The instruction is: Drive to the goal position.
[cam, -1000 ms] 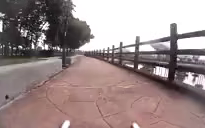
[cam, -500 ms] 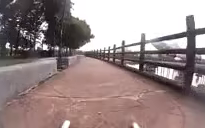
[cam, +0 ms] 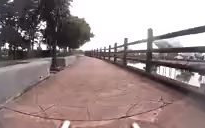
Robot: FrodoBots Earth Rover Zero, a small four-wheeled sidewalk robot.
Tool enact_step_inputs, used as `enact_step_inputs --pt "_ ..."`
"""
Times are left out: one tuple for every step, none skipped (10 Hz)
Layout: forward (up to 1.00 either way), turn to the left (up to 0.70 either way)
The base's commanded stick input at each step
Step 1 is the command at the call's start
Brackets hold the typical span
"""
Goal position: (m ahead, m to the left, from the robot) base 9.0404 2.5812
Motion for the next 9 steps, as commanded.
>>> enact_step_inputs --pt "1.0 0.03" --pt "1.0 0.03" --pt "1.0 0.03" --pt "1.0 0.03" --pt "1.0 0.02" --pt "1.0 0.0" --pt "1.0 0.02" --pt "1.0 0.02" --pt "1.0 0.02"
